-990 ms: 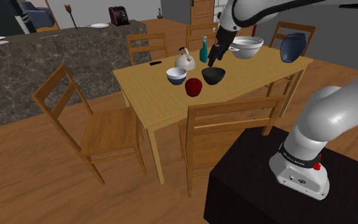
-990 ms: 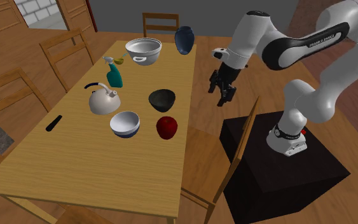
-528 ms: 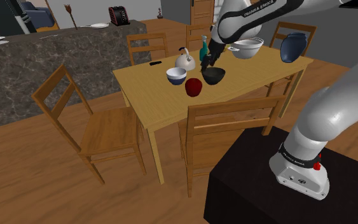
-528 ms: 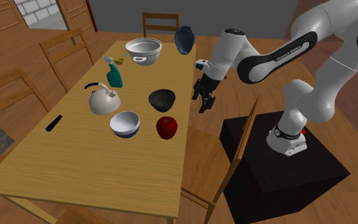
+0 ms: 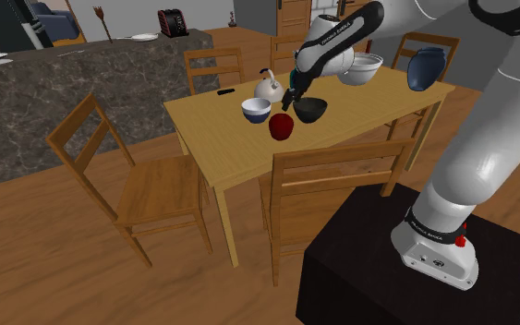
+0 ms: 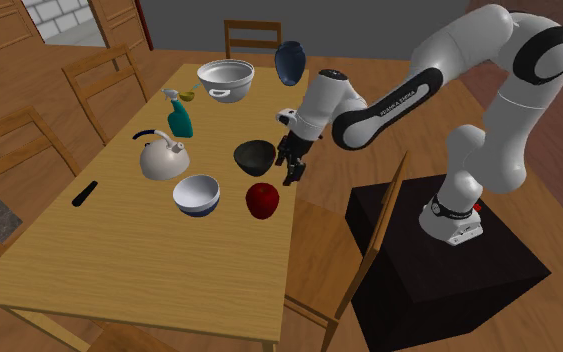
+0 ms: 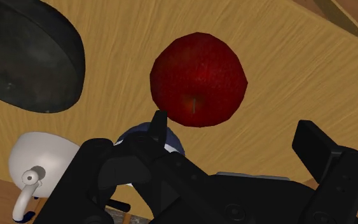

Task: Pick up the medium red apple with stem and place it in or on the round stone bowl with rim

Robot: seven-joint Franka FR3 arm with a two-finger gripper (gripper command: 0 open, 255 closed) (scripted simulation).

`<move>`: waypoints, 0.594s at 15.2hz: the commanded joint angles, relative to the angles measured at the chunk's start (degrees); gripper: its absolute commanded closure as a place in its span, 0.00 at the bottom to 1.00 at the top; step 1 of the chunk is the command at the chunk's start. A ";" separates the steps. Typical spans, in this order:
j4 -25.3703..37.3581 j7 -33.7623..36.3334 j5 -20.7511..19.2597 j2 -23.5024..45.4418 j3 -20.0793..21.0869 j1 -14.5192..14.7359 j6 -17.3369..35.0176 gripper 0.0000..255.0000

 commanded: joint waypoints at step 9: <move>7.06 -6.39 6.97 13.34 0.43 -0.95 7.21 0.00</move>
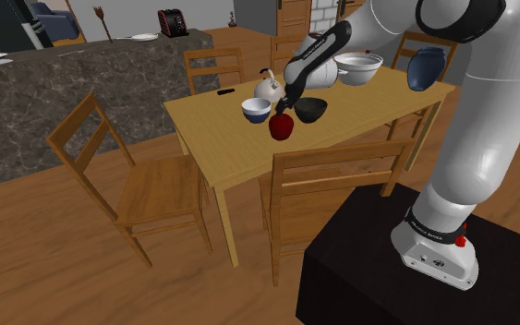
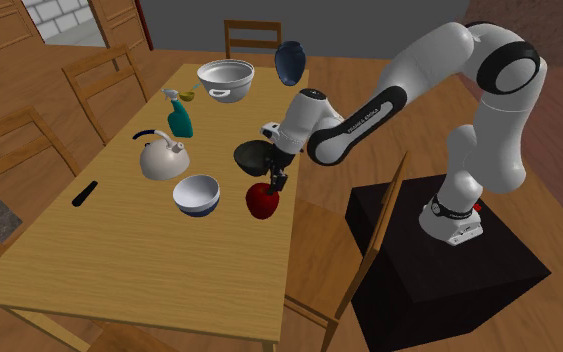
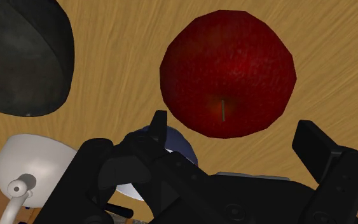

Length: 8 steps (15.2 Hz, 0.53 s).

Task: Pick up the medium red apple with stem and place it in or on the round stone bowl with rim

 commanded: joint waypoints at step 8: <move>0.82 -0.91 1.11 2.08 0.43 -0.31 1.22 0.00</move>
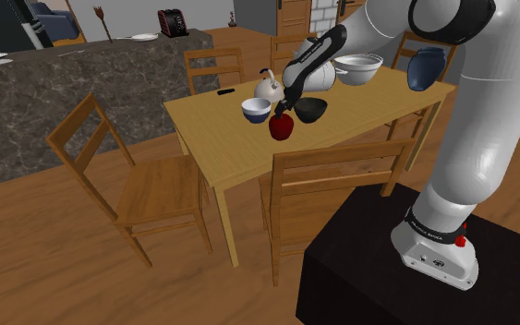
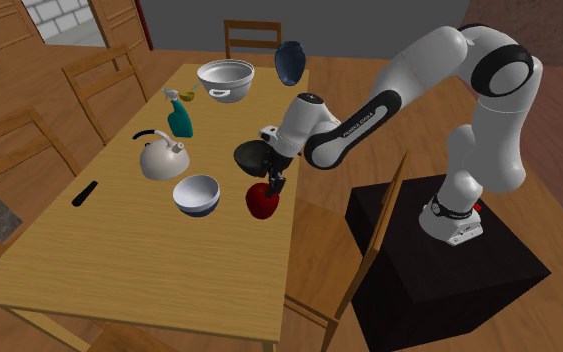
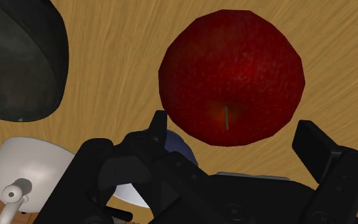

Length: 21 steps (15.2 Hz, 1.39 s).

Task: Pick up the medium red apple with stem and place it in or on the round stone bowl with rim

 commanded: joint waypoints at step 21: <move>1.94 3.10 -3.55 -4.29 -1.27 0.74 -6.06 1.00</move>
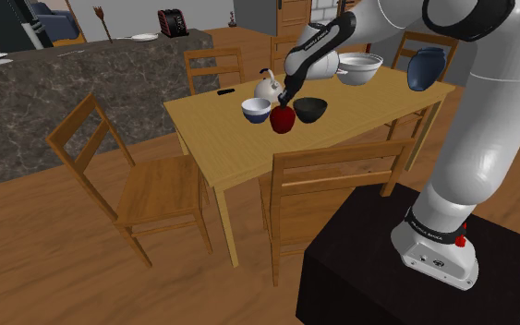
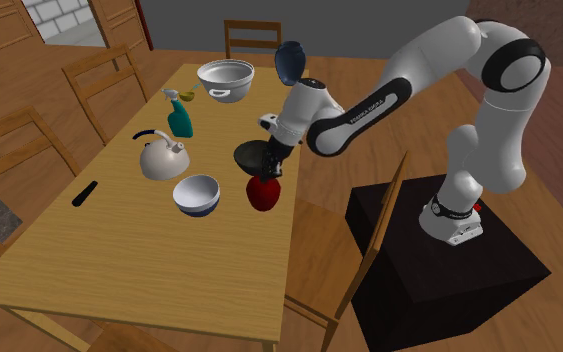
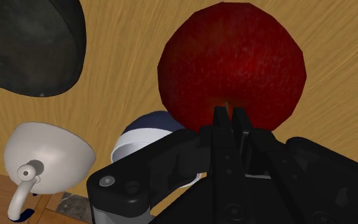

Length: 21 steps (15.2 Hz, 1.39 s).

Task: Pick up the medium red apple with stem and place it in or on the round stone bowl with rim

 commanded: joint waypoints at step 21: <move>9.06 4.86 -5.28 -7.04 -0.84 0.35 -15.79 1.00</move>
